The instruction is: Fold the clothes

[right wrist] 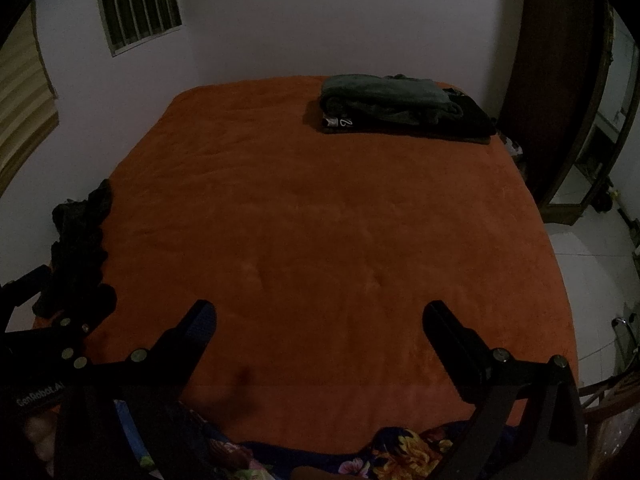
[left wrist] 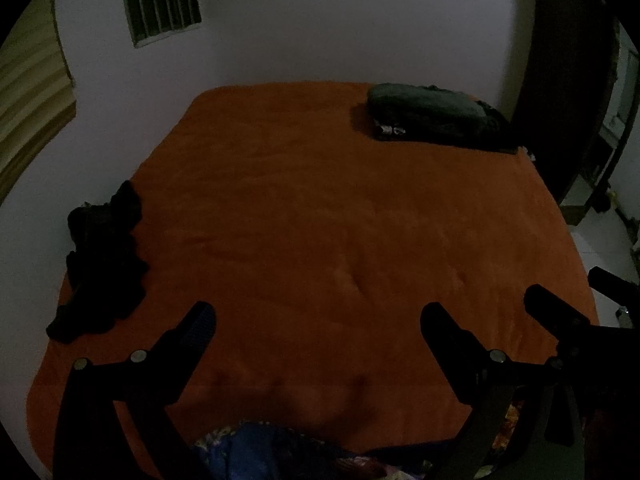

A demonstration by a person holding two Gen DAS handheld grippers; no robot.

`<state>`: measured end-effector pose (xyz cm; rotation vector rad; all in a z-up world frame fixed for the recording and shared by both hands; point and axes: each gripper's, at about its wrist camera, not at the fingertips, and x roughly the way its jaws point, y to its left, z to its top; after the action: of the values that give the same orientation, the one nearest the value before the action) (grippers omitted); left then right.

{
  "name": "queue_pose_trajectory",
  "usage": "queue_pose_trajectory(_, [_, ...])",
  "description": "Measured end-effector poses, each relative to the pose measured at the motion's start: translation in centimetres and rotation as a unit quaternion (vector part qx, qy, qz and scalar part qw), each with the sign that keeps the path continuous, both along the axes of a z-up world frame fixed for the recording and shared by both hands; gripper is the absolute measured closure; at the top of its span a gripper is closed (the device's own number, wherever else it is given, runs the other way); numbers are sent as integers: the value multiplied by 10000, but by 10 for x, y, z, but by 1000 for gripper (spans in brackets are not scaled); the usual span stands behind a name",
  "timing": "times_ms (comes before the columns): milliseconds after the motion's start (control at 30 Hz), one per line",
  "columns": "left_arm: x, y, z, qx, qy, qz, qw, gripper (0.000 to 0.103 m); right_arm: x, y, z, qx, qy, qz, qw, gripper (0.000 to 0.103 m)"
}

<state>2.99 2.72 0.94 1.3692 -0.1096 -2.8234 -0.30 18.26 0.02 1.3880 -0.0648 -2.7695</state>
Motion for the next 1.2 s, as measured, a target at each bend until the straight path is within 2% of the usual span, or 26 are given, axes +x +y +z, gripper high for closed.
queue_pose_trajectory(133, [-5,10,5,-16,-43,14,10000,1,0,1,-1,-5,3,7,10000,0])
queue_pose_trajectory(600, [-19,-3,-1,64,-160,-89,9998,1,2,2,-5,-7,11,28,10000,0])
queue_pose_trajectory(1200, [-17,-3,-15,87,-157,-143,9997,1,2,1,-10,-6,-5,42,10000,0])
